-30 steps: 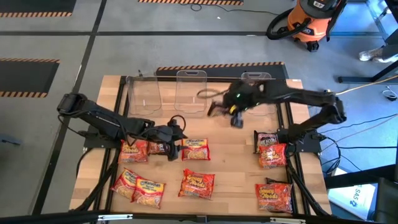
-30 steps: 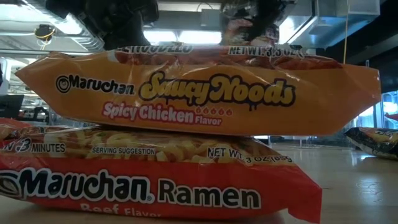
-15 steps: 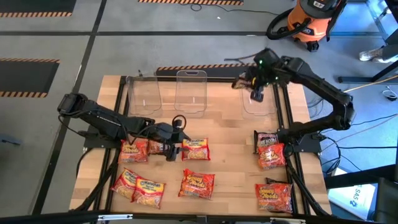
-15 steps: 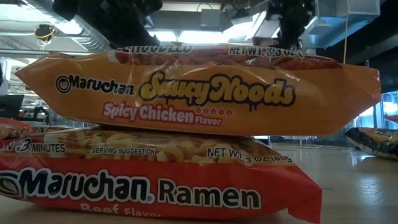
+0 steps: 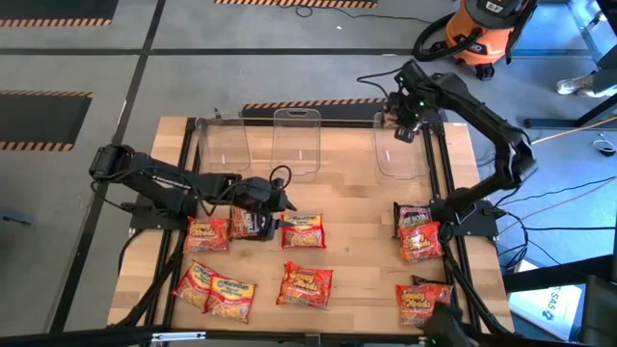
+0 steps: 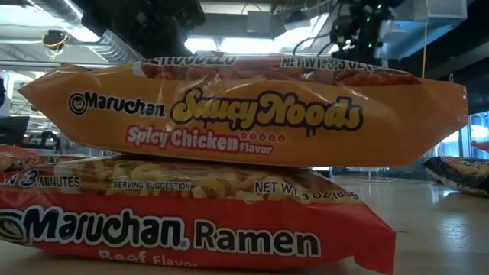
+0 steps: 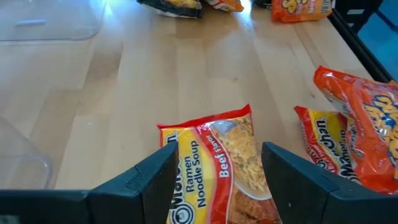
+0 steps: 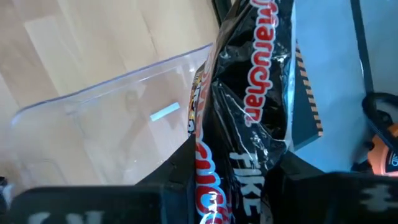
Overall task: Sort Maruchan noodles
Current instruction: Put the black noodle pack into the right transparent bin
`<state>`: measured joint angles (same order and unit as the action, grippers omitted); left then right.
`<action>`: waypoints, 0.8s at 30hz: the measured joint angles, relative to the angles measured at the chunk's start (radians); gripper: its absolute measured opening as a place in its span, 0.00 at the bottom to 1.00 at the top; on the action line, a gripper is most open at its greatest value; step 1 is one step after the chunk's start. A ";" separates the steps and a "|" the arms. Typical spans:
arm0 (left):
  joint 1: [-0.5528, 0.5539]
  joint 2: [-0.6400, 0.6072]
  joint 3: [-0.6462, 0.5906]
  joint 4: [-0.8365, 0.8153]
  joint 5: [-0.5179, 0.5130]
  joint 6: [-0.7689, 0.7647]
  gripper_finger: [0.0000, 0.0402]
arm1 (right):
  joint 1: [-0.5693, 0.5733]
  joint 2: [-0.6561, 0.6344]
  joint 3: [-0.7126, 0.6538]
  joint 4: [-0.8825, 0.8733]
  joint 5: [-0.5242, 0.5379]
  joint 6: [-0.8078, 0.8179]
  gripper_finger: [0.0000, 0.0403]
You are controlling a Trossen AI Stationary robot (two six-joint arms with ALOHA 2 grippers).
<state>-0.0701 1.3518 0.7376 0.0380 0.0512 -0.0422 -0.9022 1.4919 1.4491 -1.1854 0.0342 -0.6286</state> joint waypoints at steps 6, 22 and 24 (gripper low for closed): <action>-0.003 0.000 0.000 0.000 0.001 0.000 0.56 | -0.037 0.066 -0.064 0.070 -0.001 -0.063 0.23; -0.002 0.000 -0.001 0.003 0.030 0.002 0.56 | -0.054 0.090 -0.281 0.352 -0.079 -0.141 0.24; -0.002 0.000 -0.001 0.006 0.030 0.002 0.56 | -0.054 0.090 -0.301 0.380 -0.091 -0.143 0.24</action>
<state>-0.0719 1.3518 0.7368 0.0443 0.0813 -0.0402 -0.9565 1.5821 1.1477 -0.8051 -0.0564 -0.7714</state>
